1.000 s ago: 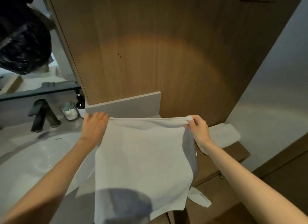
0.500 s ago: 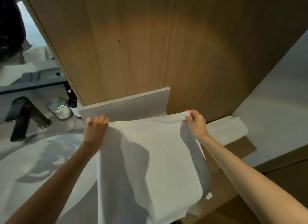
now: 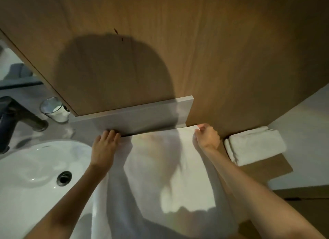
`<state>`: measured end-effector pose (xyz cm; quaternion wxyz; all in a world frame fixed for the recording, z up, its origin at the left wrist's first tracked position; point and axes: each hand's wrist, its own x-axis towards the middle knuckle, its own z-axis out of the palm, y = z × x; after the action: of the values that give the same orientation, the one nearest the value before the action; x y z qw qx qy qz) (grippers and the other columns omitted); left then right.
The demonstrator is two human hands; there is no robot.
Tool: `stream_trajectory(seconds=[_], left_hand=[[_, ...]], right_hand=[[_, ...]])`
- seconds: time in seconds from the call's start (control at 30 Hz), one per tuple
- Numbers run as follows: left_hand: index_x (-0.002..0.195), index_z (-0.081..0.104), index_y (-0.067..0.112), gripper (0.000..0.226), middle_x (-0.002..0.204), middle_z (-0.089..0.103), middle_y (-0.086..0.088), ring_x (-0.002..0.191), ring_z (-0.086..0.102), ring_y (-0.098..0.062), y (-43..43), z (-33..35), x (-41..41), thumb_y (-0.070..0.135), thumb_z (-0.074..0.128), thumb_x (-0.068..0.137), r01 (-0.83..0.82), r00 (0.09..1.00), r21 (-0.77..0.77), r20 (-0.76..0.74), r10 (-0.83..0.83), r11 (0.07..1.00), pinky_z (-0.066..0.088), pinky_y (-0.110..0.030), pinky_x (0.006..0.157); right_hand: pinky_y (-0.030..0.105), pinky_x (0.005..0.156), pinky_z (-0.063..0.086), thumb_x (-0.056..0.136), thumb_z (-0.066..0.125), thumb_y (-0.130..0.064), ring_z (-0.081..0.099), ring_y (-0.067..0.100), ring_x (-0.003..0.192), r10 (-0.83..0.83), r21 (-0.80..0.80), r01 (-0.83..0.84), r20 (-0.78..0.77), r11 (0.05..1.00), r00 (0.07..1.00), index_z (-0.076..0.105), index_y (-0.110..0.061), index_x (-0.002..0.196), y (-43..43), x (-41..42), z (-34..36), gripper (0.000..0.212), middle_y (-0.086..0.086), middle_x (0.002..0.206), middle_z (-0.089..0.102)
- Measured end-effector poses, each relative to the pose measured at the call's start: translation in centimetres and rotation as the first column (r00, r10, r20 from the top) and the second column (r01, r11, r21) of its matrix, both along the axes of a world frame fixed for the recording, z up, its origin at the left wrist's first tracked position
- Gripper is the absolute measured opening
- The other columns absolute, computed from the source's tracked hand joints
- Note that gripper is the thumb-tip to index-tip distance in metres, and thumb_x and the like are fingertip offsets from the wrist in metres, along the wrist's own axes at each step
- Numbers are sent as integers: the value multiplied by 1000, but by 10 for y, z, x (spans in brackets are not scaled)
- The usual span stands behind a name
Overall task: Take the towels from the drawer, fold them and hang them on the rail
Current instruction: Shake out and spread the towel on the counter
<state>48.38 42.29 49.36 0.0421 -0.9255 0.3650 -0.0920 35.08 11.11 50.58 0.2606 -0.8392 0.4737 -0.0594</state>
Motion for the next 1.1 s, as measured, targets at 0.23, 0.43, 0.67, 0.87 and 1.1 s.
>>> stream_trajectory(seconds=[0.23, 0.43, 0.67, 0.87, 1.1], left_hand=[[114, 63, 8, 47, 113, 62, -13, 99, 62, -33, -42, -7, -46, -2, 75, 70, -64, 989, -280, -144, 24, 958, 53, -43, 82], [152, 19, 32, 52, 161, 11, 5, 149, 5, -18, -71, -42, -93, 41, 22, 101, -134, 936, -131, -344, 81, 982, 1, -59, 117], [150, 18, 42, 54, 161, 6, 8, 149, -3, -14, -12, -41, -65, 53, 17, 98, -297, 907, -203, -365, 209, 933, 2, -46, 120], [151, 18, 39, 56, 161, 11, -2, 149, 3, -22, 0, -41, -62, 50, 16, 96, -324, 898, -199, -373, 234, 925, 6, -46, 120], [152, 18, 31, 61, 162, 6, -5, 149, -3, -28, -26, -40, -75, 42, 16, 93, -482, 834, -180, -394, 385, 858, -5, -51, 118]], right_hand=[[59, 111, 22, 97, 45, -23, 18, 35, 144, 520, -93, -516, 22, 852, 854, 31, -26, 148, 60, -10, -25, 53, 6, 159, 13], [65, 114, 0, 102, 18, -52, 12, 32, 149, 744, -378, -731, -144, 568, 653, 24, -34, 152, 88, -17, -67, 54, -1, 162, 14], [62, 115, 18, 94, 18, -69, 8, 32, 149, 740, -265, -717, -17, 645, 672, 24, -48, 148, 49, -27, -38, 58, -9, 162, 15], [61, 115, 16, 86, 0, -72, -7, 36, 148, 630, -148, -655, -183, 741, 754, 9, -49, 150, 28, -24, -48, 69, -11, 162, -4], [60, 114, 4, 97, 33, -39, 14, 29, 149, 647, -143, -634, 69, 760, 760, 32, -37, 149, 138, -29, -44, 52, -1, 161, 21]])
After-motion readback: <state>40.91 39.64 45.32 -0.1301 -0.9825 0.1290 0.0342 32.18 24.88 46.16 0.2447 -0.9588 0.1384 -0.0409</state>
